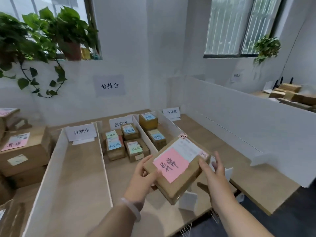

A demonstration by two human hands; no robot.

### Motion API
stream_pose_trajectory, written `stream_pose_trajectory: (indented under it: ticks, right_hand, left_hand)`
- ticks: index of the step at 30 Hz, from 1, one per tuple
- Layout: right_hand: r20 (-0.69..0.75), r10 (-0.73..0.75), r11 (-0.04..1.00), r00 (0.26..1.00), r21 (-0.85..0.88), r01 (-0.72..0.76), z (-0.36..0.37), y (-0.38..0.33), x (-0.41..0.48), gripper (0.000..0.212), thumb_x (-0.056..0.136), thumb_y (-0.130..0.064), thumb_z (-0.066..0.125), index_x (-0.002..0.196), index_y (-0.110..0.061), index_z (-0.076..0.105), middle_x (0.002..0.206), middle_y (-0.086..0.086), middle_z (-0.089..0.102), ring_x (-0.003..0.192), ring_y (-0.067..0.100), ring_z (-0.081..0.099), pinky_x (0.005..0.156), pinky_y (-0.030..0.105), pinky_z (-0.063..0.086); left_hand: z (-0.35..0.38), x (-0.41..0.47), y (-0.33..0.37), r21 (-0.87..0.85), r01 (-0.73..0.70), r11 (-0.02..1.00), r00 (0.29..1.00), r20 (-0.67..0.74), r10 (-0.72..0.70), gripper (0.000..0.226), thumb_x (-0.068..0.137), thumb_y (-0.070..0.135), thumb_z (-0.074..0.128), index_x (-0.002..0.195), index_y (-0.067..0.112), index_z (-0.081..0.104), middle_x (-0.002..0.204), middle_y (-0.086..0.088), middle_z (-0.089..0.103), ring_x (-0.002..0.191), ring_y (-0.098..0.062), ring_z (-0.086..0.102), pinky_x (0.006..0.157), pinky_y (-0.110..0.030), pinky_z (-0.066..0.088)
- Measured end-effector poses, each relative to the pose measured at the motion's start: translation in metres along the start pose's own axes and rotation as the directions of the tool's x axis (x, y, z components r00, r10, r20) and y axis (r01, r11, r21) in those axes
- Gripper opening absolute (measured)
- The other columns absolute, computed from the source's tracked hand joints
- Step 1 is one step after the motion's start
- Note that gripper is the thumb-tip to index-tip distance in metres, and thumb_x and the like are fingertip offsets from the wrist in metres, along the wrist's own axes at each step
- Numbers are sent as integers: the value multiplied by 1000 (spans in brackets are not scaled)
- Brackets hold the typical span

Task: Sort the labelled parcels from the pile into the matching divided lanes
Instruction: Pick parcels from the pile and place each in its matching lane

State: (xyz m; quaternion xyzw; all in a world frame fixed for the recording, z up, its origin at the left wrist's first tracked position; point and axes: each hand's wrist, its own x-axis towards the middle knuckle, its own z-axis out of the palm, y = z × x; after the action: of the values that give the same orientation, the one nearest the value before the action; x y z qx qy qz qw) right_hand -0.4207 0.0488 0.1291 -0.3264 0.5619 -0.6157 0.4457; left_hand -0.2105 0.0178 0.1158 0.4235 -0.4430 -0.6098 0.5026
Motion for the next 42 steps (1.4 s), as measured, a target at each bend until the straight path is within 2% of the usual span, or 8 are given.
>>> stream_pose_trajectory:
  ticks: [6,9,14,17,23,31,36,42]
  right_hand:
    - [-43,108,987,993,127,-101,-29,8,34,56,86,-30,72,135,-25,46,127,0,56,105,15,60,88,52,56]
    - [-109,123,982,986,156,-105,-34,11,58,48,89,-26,69,132,-24,47,122,0,56,100,12,59,90,52,55]
    - [-155,123,984,980,146,-100,-30,23,111,42,89,-25,68,126,-26,50,124,-1,56,103,12,60,87,52,56]
    - [-172,127,988,977,110,-109,-23,28,148,46,87,-28,71,127,-26,48,129,0,52,104,11,60,85,50,57]
    - [-116,164,986,980,-2,-165,-5,27,215,48,87,-28,71,128,-24,47,127,-3,52,103,7,59,87,50,56]
    - [-105,180,979,978,-72,-188,15,35,286,44,83,-28,75,120,-30,51,123,-5,55,103,9,61,93,49,53]
    - [2,239,958,971,-166,-235,30,42,333,37,82,-40,73,113,-40,52,118,-14,58,107,7,58,96,47,51]
    - [241,267,913,933,-373,-165,35,34,398,36,94,-48,55,128,-37,49,110,-29,53,99,-10,49,100,33,40]
  left_hand:
    - [47,28,-17,20,-98,995,990,-95,100,64,77,34,78,129,49,43,132,5,59,121,-14,58,98,-45,52]
    - [65,50,-32,179,-167,970,984,-33,176,72,71,57,77,127,69,34,149,7,41,135,-12,43,110,-48,42]
    - [74,104,-53,415,-238,878,968,30,248,79,66,69,62,131,67,16,158,18,17,147,-7,17,120,-46,26]
    - [71,142,-63,385,-203,900,977,26,209,88,60,71,70,134,68,21,154,23,17,144,-5,21,119,-45,28]
    - [62,213,-71,296,-112,949,989,-60,135,82,55,48,82,125,65,42,142,20,38,132,-11,43,109,-46,42]
    - [54,270,-84,212,-4,977,997,-70,19,102,54,62,86,130,78,21,152,14,35,139,-16,39,113,-50,37]
    - [51,300,-85,176,-3,984,977,-210,41,96,52,52,88,131,69,35,152,15,32,136,-16,41,109,-51,42]
    - [63,329,-92,156,3,988,903,-425,64,87,52,41,80,127,64,43,144,5,42,127,-23,50,100,-55,48]
